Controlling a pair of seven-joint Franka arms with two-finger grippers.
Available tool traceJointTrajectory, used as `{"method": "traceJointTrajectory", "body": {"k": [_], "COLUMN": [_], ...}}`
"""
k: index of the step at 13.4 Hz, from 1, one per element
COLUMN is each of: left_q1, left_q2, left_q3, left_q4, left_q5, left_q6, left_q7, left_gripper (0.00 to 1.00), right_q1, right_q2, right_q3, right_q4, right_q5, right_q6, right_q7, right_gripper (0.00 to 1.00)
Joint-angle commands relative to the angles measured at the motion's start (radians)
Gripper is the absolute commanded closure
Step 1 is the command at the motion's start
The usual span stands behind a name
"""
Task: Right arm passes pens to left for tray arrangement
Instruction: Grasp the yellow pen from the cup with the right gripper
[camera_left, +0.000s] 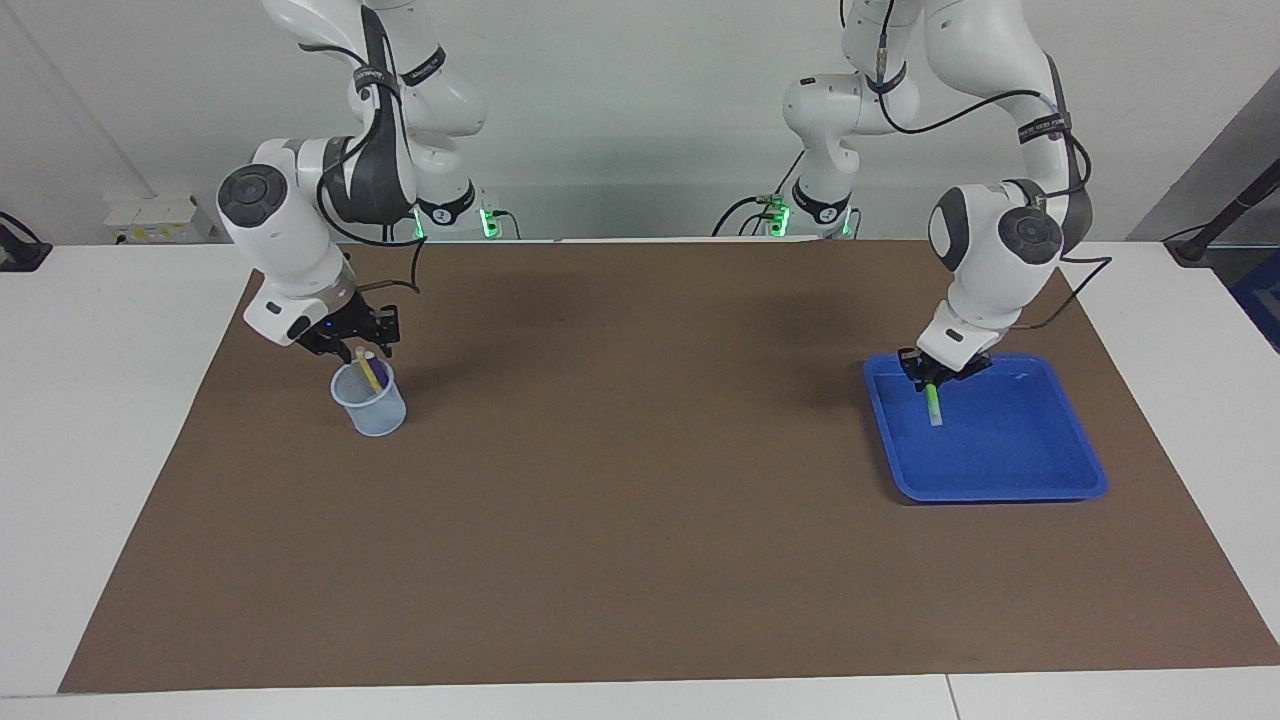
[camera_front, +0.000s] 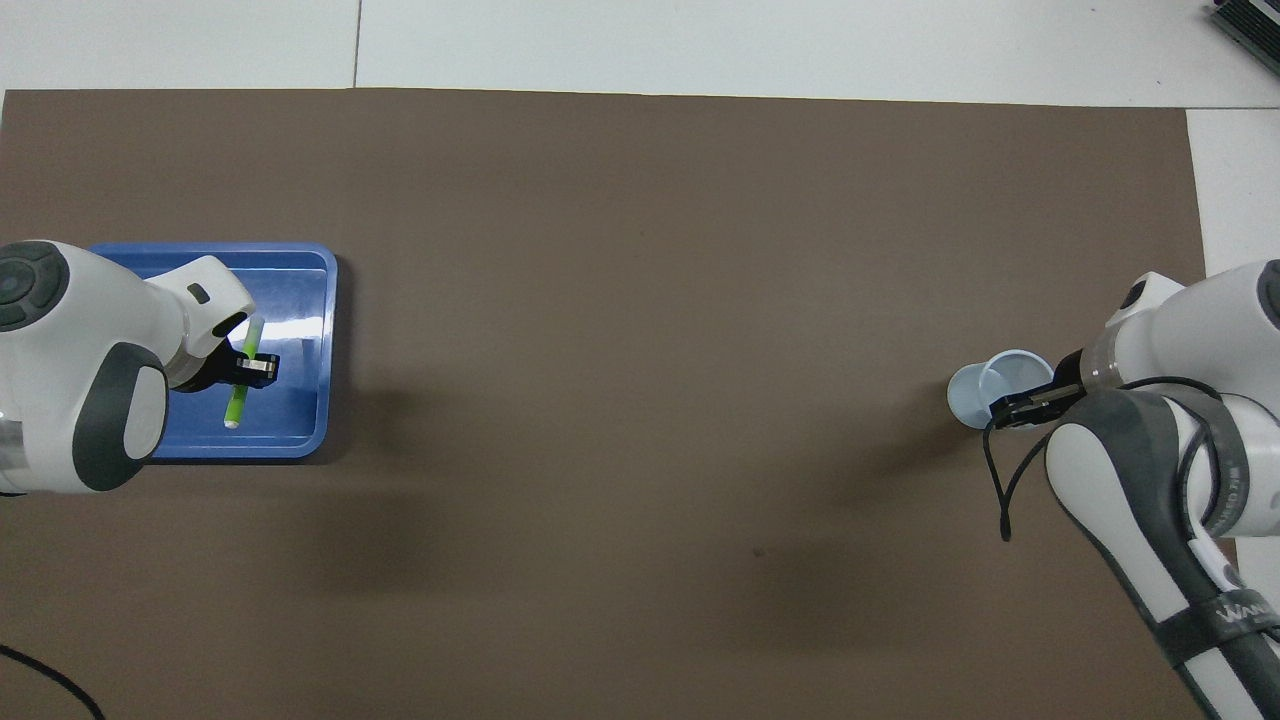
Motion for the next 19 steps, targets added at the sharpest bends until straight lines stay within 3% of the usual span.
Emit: {"method": "traceJointTrajectory", "body": {"k": [1, 3, 5, 6, 10, 13, 15, 19], "left_q1": [0.034, 0.037, 0.042, 0.043, 0.043, 0.043, 0.045, 0.043], "left_q2": [0.045, 0.084, 0.109, 0.117, 0.125, 0.126, 0.126, 0.129], "left_q3": [-0.009, -0.009, -0.009, -0.009, -0.009, -0.009, -0.011, -0.011], "left_q4": [-0.001, -0.001, -0.003, -0.004, -0.018, -0.013, -0.009, 0.013], "left_q5": [0.019, 0.019, 0.019, 0.019, 0.019, 0.016, 0.005, -0.102], "left_q6": [0.059, 0.105, 0.134, 0.148, 0.182, 0.189, 0.188, 0.177], "left_q7": [0.026, 0.032, 0.031, 0.031, 0.051, 0.049, 0.045, 0.043], "left_gripper": [1.0, 1.0, 1.0, 1.0, 1.0, 0.48, 0.39, 0.37], "right_q1": [-0.019, -0.019, -0.019, -0.021, -0.021, -0.019, -0.011, -0.004], "right_q2": [-0.007, -0.007, -0.007, -0.007, -0.005, -0.004, -0.004, 0.008], "right_q3": [0.01, 0.01, 0.01, 0.01, 0.01, 0.01, 0.01, 0.014], "right_q4": [-0.018, -0.018, -0.018, -0.018, -0.015, 0.001, 0.034, 0.178], "right_q5": [0.005, 0.005, 0.005, 0.005, 0.005, 0.004, 0.001, -0.001], "right_q6": [0.022, 0.021, 0.019, 0.019, 0.018, 0.004, -0.016, -0.149], "right_q7": [0.013, 0.013, 0.013, 0.013, 0.013, -0.003, -0.016, -0.035], "right_gripper": [0.57, 0.73, 0.95, 1.0, 1.0, 1.0, 1.0, 1.0]}}
